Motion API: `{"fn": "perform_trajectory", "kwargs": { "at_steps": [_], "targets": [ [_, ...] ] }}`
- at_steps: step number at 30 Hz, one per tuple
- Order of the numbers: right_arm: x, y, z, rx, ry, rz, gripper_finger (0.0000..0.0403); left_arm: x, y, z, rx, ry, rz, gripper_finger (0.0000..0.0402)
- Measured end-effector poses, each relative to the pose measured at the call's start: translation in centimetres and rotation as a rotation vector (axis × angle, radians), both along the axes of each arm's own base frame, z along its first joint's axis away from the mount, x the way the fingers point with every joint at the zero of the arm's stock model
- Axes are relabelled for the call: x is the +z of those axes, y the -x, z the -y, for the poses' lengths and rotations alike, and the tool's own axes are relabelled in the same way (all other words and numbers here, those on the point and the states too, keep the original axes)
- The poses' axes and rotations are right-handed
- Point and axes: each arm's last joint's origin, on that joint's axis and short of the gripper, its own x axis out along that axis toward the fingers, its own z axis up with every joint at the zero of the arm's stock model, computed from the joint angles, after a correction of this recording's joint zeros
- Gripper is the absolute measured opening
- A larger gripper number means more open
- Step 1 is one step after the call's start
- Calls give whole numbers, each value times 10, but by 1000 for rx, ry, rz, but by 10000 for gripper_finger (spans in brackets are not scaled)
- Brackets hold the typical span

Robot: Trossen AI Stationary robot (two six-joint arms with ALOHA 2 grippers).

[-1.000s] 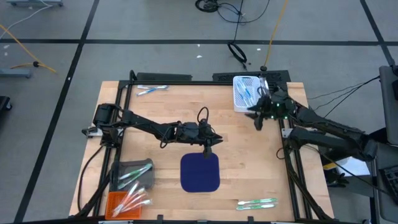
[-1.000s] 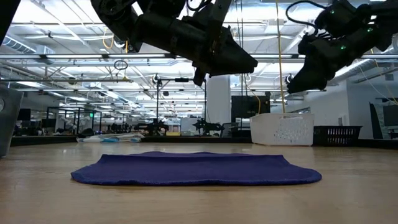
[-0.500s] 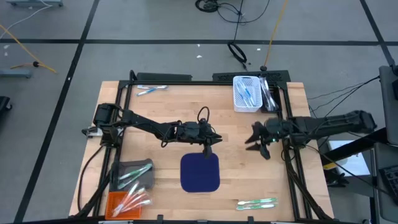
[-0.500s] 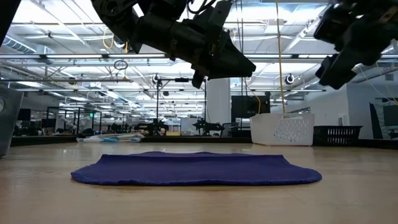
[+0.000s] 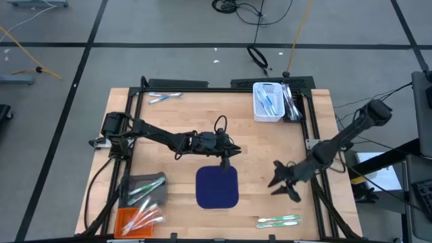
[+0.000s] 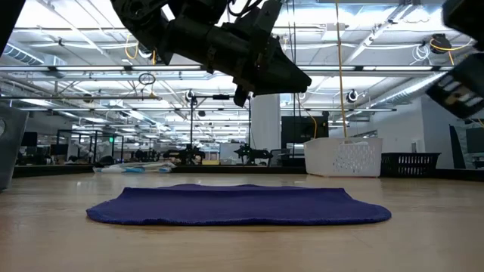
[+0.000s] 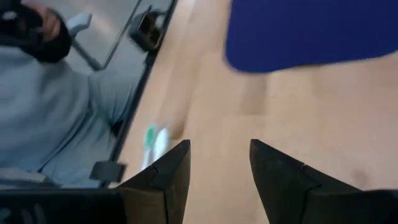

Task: Pick & Place Toothbrushes
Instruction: Put the green toothbrush into the black bin

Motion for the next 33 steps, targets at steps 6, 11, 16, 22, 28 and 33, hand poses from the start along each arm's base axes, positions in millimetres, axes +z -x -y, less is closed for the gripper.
{"fn": "perform_trajectory", "kwargs": {
  "at_steps": [6,11,16,22,28,33],
  "targets": [
    [-17,1,-34,47,-36,-4,155,0,0,0,0,0,3,74],
    [-31,4,-54,47,-61,-13,155,0,0,0,8,-2,2,74],
    [-43,8,-67,37,-94,-30,155,0,0,0,9,0,2,74],
    [-51,11,-84,33,-102,-51,155,0,0,0,10,2,2,74],
    [-56,10,-96,24,-52,-61,155,0,0,0,10,2,2,74],
    [-61,12,-98,-23,-31,-83,155,0,0,0,10,4,1,74]
  ]
}}
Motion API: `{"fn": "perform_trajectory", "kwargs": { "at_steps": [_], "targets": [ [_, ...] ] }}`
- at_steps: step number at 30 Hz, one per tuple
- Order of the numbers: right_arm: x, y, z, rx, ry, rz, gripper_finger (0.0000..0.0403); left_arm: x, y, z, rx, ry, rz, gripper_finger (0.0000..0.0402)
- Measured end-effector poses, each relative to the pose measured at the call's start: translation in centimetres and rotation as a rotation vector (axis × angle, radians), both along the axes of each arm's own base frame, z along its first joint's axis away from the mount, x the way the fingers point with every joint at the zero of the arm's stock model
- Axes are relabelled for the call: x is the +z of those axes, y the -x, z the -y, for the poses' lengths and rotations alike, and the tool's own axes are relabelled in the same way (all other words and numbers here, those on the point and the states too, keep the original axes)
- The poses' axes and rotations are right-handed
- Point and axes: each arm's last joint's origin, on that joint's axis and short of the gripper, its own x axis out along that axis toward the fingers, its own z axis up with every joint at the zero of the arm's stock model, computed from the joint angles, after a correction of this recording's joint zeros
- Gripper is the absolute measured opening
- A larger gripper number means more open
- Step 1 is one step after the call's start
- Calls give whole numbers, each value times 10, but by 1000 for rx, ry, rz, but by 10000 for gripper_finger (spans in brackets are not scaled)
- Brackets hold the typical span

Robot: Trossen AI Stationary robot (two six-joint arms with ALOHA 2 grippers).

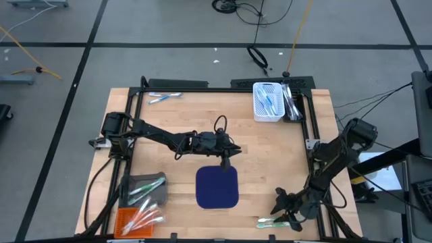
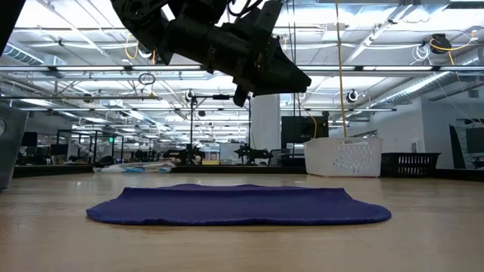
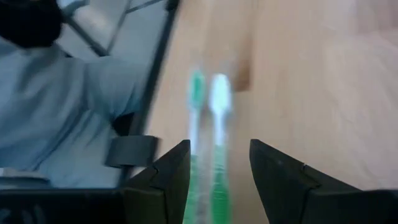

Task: Pick & Place Toothbrushes
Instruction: Put the green toothbrush into the black bin

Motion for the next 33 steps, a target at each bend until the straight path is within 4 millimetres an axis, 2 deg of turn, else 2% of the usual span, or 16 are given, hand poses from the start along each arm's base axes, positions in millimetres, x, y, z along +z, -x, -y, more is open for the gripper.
{"fn": "perform_trajectory", "kwargs": {
  "at_steps": [8,14,20,25,33],
  "targets": [
    [-16,3,-3,-56,2,-63,155,0,0,0,7,22,1,74],
    [-19,2,-5,-52,-15,-64,150,0,0,0,7,22,1,74],
    [-20,5,-6,-35,-1,-61,102,0,0,0,7,21,1,74],
    [-21,6,-6,14,44,-40,25,0,0,0,6,21,1,74],
    [-19,5,-2,33,101,-26,22,0,0,0,6,20,1,74]
  ]
}}
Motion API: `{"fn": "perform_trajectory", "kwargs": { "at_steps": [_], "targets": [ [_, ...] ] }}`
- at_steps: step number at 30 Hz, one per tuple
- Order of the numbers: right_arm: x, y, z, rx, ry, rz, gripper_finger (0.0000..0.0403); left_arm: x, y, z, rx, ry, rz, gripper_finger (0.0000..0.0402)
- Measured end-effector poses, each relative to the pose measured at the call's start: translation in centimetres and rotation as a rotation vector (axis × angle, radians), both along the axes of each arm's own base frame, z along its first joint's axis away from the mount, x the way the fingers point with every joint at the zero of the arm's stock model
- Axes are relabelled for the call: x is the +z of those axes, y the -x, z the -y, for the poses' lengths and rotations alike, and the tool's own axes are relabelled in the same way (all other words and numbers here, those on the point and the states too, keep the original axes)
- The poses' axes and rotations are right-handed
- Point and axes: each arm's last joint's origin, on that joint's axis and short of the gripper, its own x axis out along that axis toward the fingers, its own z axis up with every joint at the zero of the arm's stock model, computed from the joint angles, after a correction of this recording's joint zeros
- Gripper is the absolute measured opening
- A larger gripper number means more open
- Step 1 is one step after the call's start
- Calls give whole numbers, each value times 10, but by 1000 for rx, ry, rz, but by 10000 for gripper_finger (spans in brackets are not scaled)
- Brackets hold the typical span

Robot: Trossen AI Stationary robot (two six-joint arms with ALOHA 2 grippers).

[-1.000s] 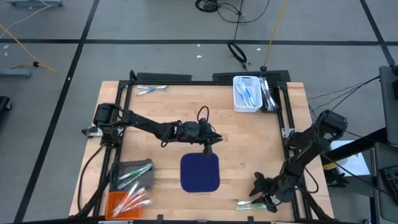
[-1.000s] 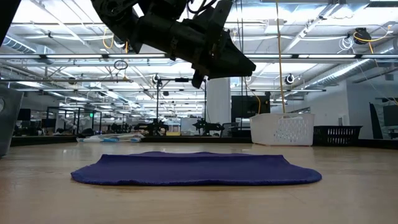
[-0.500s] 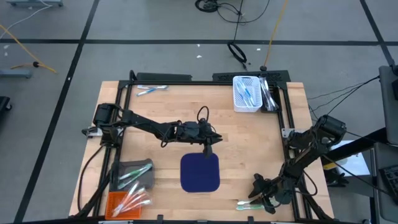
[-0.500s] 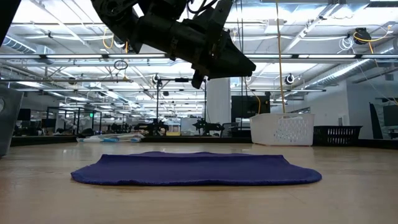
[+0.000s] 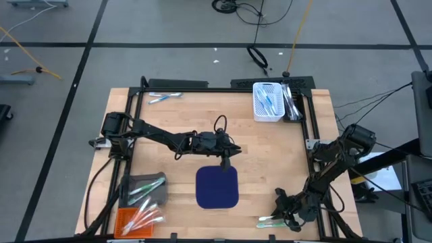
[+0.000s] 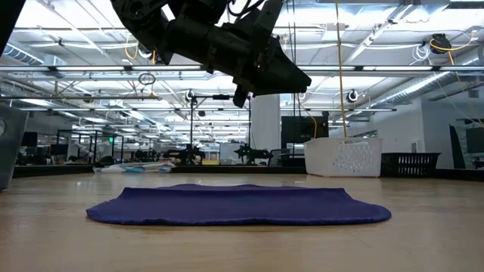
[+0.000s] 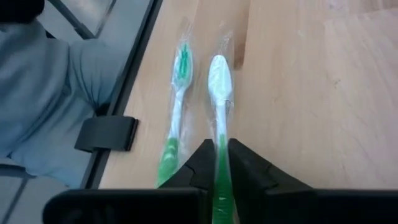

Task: Pick & Place Toothbrushes
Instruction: Put the green toothbrush into the black bin

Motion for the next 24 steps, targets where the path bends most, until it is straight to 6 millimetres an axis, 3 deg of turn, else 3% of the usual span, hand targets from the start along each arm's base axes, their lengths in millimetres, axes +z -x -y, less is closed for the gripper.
{"fn": "perform_trajectory", "kwargs": {
  "at_steps": [8,24],
  "targets": [
    [18,-14,15,5,84,100,22,0,0,2,-5,-3,4,74],
    [49,-39,53,-153,323,289,22,3,-1,3,-12,-10,35,74]
  ]
}}
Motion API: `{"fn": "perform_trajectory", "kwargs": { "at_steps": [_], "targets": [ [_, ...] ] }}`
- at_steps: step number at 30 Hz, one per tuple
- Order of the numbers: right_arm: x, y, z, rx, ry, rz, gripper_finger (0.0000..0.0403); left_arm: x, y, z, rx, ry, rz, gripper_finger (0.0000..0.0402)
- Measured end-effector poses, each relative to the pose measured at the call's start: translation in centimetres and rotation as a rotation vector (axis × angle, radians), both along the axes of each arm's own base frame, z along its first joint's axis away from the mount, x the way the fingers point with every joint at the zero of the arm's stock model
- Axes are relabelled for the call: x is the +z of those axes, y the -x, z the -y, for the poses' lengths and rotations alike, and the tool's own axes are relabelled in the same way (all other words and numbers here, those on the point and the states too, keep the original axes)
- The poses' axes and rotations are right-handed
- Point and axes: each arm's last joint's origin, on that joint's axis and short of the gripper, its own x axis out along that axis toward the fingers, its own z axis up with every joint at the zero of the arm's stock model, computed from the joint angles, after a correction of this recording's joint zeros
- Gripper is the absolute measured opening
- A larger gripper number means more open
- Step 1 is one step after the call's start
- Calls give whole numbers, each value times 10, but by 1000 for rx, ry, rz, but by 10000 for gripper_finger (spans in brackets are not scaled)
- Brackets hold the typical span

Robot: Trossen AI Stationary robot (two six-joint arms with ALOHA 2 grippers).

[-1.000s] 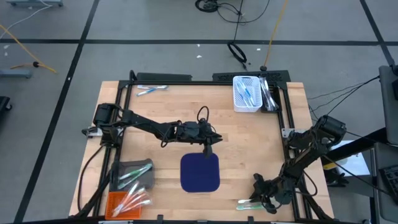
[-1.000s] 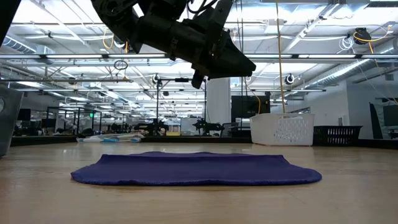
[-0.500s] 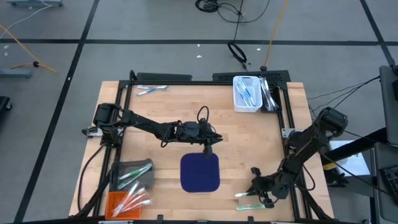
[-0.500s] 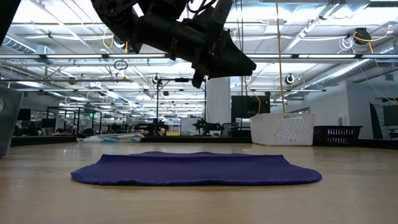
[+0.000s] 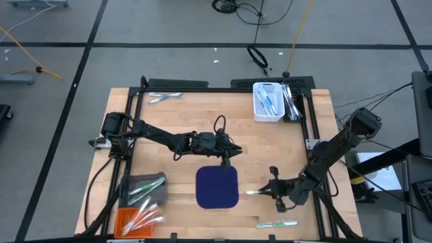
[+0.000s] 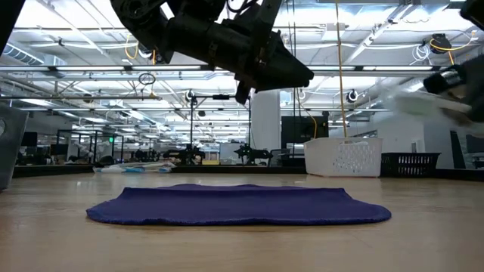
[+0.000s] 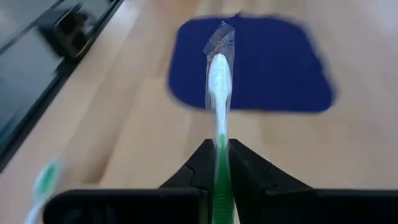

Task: Pick & Place Toothbrushes
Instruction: Put the green toothbrush into the black bin

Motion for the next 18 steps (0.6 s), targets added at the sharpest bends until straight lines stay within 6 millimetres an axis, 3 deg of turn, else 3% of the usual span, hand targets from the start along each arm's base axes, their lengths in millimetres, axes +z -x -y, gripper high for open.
{"fn": "perform_trajectory", "kwargs": {
  "at_steps": [12,18],
  "targets": [
    [47,-4,31,-282,119,271,21,6,-1,0,-10,-39,59,74],
    [69,-11,40,-336,138,405,21,10,-2,0,-17,-72,102,74]
  ]
}}
